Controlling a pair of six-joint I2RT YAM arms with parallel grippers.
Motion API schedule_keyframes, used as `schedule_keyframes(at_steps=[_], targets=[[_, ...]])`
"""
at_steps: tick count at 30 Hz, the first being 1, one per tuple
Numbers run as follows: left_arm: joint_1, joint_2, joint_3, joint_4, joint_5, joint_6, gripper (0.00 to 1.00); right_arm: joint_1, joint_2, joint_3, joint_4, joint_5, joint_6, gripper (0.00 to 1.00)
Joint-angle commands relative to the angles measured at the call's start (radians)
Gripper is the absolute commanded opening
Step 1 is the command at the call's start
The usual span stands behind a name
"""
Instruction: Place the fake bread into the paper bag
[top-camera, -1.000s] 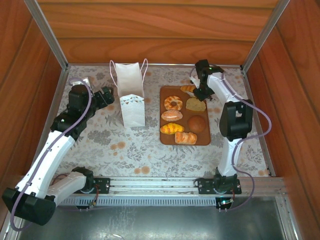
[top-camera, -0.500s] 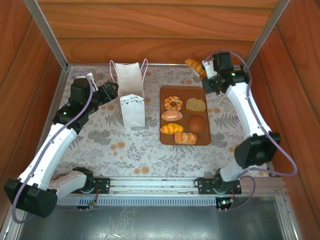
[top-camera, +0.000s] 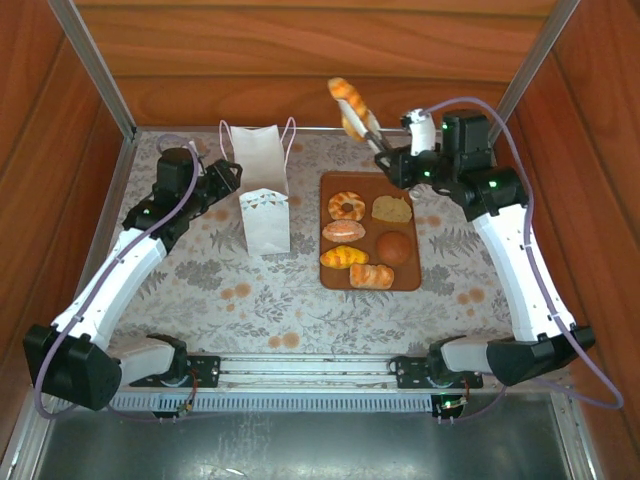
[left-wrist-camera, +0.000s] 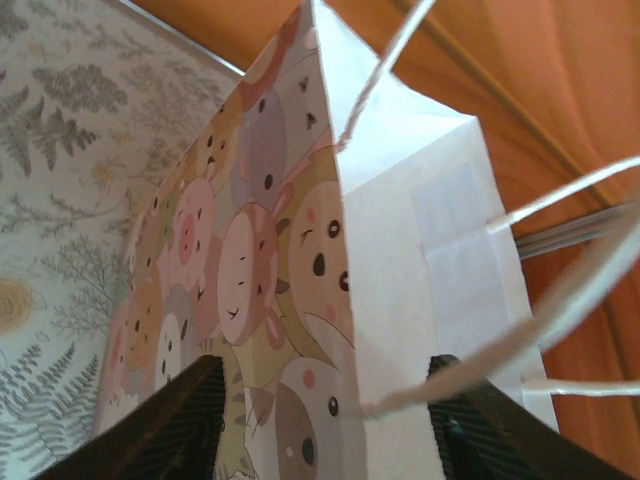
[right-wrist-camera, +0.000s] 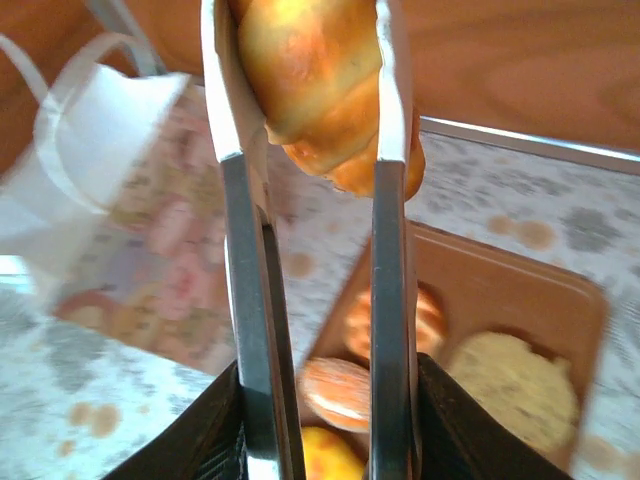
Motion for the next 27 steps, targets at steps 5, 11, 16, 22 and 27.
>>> schedule_keyframes(at_steps=[5,11,16,22,27], targets=[[0.004,0.026,0.002,0.056,-0.01,-0.054,0.46,0.201,0.078,0.084,0.249,-0.15,0.141,0.34],[0.003,0.011,-0.039,0.074,-0.034,-0.097,0.33,0.283,0.193,0.132,0.292,-0.138,0.16,0.34],[0.004,0.005,-0.053,0.091,-0.033,-0.103,0.28,0.293,0.262,0.123,0.293,-0.113,0.169,0.34],[0.003,-0.003,-0.068,0.091,-0.048,-0.104,0.25,0.299,0.32,0.165,0.157,-0.065,0.094,0.35],[0.003,-0.01,-0.077,0.089,-0.059,-0.103,0.25,0.301,0.332,0.198,0.024,-0.003,0.006,0.35]])
